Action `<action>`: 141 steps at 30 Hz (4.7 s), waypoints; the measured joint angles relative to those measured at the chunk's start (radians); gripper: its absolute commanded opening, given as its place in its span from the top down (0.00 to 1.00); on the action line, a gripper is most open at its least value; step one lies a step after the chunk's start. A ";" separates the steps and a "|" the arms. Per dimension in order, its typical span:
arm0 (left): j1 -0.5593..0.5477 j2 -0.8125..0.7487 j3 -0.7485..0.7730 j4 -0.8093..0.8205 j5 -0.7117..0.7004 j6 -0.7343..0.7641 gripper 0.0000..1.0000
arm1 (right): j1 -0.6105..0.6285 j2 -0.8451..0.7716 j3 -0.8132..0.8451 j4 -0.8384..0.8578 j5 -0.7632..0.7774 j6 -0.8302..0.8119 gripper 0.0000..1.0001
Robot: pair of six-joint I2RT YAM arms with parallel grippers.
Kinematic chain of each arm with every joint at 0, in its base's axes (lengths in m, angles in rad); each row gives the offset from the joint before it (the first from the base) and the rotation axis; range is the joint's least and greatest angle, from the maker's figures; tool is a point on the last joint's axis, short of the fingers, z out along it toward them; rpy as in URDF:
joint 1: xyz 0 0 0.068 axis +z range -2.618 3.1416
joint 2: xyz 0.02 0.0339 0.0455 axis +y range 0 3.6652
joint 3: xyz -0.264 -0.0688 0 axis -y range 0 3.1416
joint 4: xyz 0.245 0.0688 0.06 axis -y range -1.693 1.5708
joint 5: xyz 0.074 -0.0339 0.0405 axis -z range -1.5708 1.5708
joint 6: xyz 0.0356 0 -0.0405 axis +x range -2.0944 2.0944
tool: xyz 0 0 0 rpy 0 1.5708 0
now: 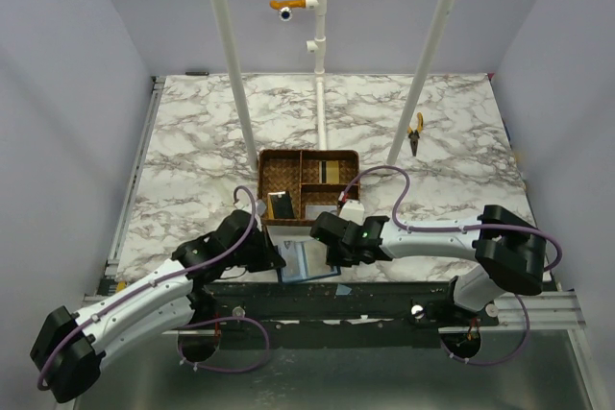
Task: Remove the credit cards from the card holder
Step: Remove the credit card from the card holder, then place the credit card in the storage box, then remove the credit card from the card holder.
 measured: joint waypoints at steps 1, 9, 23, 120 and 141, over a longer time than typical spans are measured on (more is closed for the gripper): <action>0.000 -0.011 0.005 -0.011 0.000 0.006 1.00 | 0.000 0.000 0.000 0.000 0.001 0.000 0.99; 0.001 -0.061 0.062 -0.079 -0.001 0.043 1.00 | 0.000 -0.019 0.020 -0.055 0.017 -0.021 0.78; 0.024 -0.019 0.328 -0.213 0.000 0.122 1.00 | -0.002 -0.243 0.047 -0.222 0.098 0.000 0.06; 0.093 0.258 0.070 0.033 0.072 0.138 1.00 | -0.109 -0.164 -0.023 -0.029 -0.063 -0.144 0.99; 0.071 0.428 0.085 0.207 0.073 0.119 1.00 | -0.055 -0.032 0.019 0.021 -0.086 -0.139 0.99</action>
